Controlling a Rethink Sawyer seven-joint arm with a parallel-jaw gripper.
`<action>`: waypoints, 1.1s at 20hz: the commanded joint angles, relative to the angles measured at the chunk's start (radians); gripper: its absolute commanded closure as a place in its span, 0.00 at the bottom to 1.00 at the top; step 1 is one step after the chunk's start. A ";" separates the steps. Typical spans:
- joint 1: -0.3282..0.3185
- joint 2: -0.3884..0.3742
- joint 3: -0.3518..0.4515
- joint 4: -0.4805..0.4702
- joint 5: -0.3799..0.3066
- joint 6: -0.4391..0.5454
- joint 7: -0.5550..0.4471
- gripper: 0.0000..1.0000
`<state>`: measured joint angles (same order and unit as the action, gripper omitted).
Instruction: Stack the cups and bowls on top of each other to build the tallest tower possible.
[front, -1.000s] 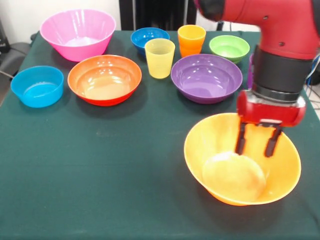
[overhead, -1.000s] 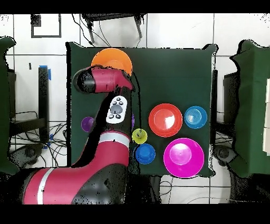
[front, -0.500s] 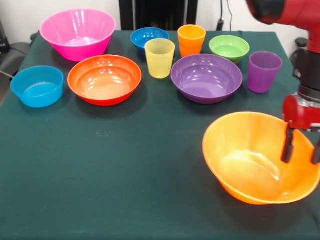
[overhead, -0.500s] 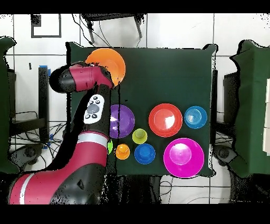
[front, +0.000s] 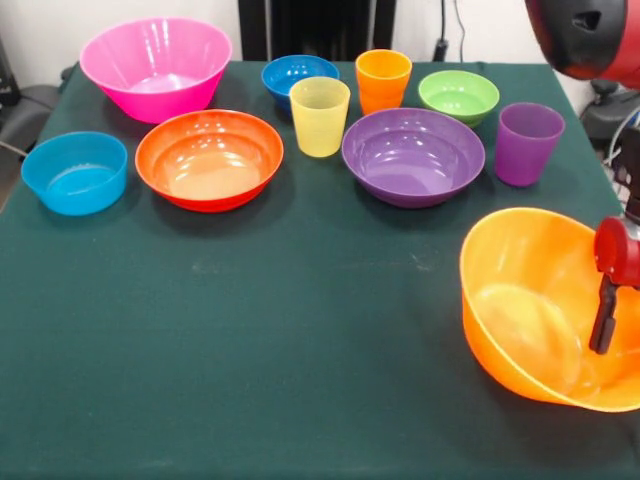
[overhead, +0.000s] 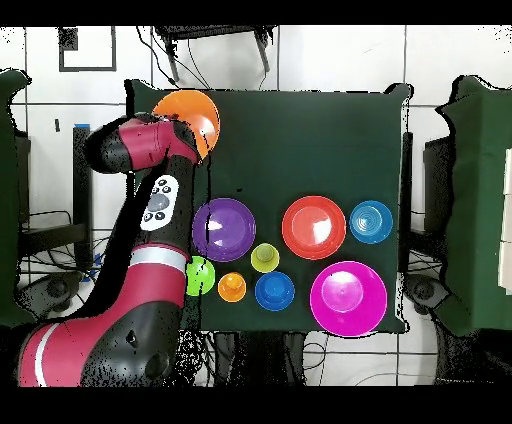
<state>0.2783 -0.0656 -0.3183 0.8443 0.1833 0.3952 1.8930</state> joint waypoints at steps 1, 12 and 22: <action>-0.011 0.044 0.019 -0.057 -0.016 0.121 0.099 0.00; -0.052 -0.109 0.056 -0.028 -0.034 0.291 -0.032 0.00; -0.081 -0.232 0.107 0.005 -0.031 0.432 -0.094 0.00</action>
<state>0.2296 -0.2185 -0.3307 0.8210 0.1785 0.6694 1.8944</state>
